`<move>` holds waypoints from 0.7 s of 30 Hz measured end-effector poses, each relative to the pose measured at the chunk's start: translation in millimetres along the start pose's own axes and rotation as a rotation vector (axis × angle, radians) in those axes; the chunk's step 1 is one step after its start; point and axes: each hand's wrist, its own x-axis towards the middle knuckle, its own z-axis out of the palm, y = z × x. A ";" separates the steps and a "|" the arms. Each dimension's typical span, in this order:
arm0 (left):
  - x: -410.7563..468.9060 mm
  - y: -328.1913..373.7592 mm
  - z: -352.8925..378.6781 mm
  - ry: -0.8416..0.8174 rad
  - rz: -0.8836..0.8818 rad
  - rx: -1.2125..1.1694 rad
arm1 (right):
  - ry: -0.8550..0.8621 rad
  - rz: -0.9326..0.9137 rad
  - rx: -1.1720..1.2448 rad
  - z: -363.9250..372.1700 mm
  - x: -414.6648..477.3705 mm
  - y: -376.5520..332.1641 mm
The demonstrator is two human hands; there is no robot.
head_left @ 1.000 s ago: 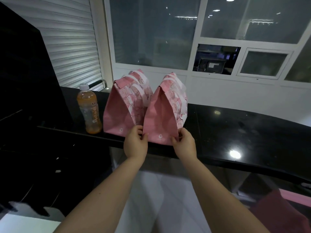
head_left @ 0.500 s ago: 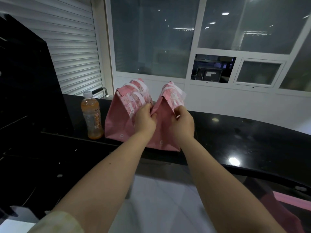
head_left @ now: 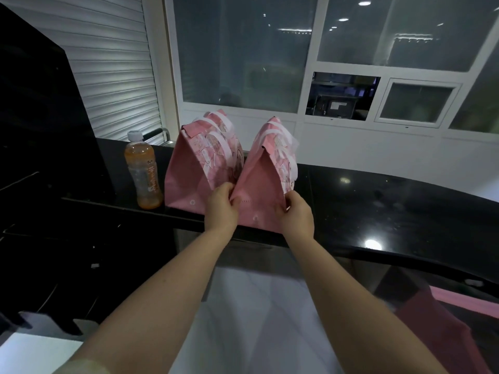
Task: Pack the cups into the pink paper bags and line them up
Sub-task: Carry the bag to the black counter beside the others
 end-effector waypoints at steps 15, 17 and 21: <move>-34.4 -49.7 1.8 0.041 -0.256 -0.043 | -0.091 0.061 -0.023 9.1 -20.0 25.6; -30.0 -45.4 0.2 0.034 -0.286 -0.054 | -0.114 0.046 -0.035 12.5 -14.5 18.4; -27.8 -35.8 -3.9 -0.001 -0.294 -0.049 | -0.115 0.090 -0.026 19.0 -8.0 13.1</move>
